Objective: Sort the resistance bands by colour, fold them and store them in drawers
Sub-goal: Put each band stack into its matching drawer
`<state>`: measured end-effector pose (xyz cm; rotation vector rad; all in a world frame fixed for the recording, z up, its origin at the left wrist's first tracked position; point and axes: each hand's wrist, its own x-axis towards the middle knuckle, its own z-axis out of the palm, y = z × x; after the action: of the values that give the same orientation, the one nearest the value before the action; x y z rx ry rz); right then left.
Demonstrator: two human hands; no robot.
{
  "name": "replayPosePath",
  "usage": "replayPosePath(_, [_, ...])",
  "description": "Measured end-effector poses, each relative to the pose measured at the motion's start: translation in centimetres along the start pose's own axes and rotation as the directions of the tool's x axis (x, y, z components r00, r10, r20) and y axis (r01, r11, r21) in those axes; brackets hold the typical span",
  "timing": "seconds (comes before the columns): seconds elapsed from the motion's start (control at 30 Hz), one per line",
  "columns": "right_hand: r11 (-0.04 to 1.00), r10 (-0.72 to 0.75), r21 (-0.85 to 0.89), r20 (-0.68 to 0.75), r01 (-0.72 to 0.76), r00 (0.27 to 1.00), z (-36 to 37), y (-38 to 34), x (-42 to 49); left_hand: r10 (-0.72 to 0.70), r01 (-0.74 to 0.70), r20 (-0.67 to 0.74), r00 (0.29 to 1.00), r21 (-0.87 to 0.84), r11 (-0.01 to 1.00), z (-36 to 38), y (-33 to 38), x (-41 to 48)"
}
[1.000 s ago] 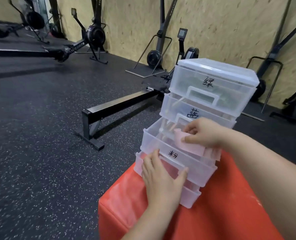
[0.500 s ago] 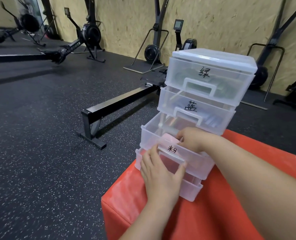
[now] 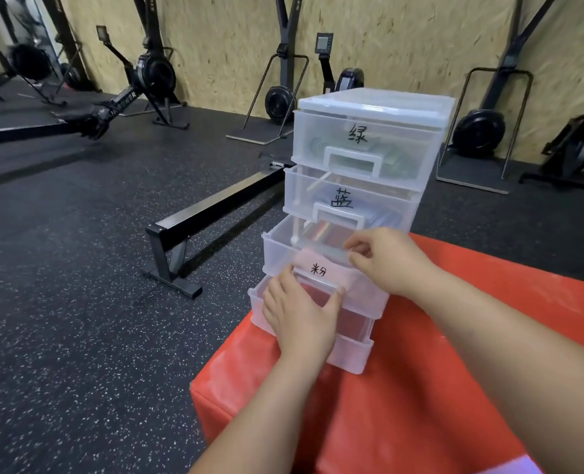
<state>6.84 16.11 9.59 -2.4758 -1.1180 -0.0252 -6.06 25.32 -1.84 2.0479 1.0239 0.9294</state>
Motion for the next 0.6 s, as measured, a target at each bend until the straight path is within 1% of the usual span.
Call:
replayPosePath(0.07, [0.997,-0.012,0.075,-0.147,0.023,0.989,-0.4,0.7,-1.7,-0.003,0.001,0.049,0.999,0.028,1.000,0.2,0.4,0.7])
replayPosePath(0.13, [0.991,-0.011,0.125,-0.265,0.045,0.964,-0.8,1.5,-3.3,0.006,-0.011,0.089,0.996,0.049,0.999,0.3,0.5,1.3])
replayPosePath(0.17, [0.989,-0.001,0.139,-0.300,0.044,0.954,-0.9,1.9,-4.1,0.017,-0.023,0.114,0.993,0.047,0.999,0.2,0.5,1.6])
replayPosePath(0.23, [0.986,0.038,0.165,-0.325,0.017,0.945,-0.9,2.9,-5.8,0.041,-0.047,0.172,0.984,0.029,0.998,-0.1,0.3,2.1])
replayPosePath(0.3, [0.983,0.072,0.182,-0.316,-0.014,0.946,-0.7,4.0,-7.6,0.057,-0.066,0.217,0.975,0.036,0.997,-0.7,0.4,2.1])
replayPosePath(0.4, [0.979,0.109,0.195,-0.261,-0.058,0.959,-0.3,5.6,-10.9,0.108,-0.123,0.205,0.973,0.063,0.990,-1.6,1.2,0.6])
replayPosePath(0.5, [0.978,0.145,0.174,-0.192,-0.112,0.971,0.1,7.2,-14.5,0.243,-0.260,0.206,0.948,0.062,0.964,-2.1,2.5,-2.8])
replayPosePath(0.6, [0.968,0.202,0.170,-0.102,-0.183,0.974,0.8,9.1,-18.1,0.412,-0.425,0.247,0.877,-0.001,0.905,-1.7,3.3,-7.0])
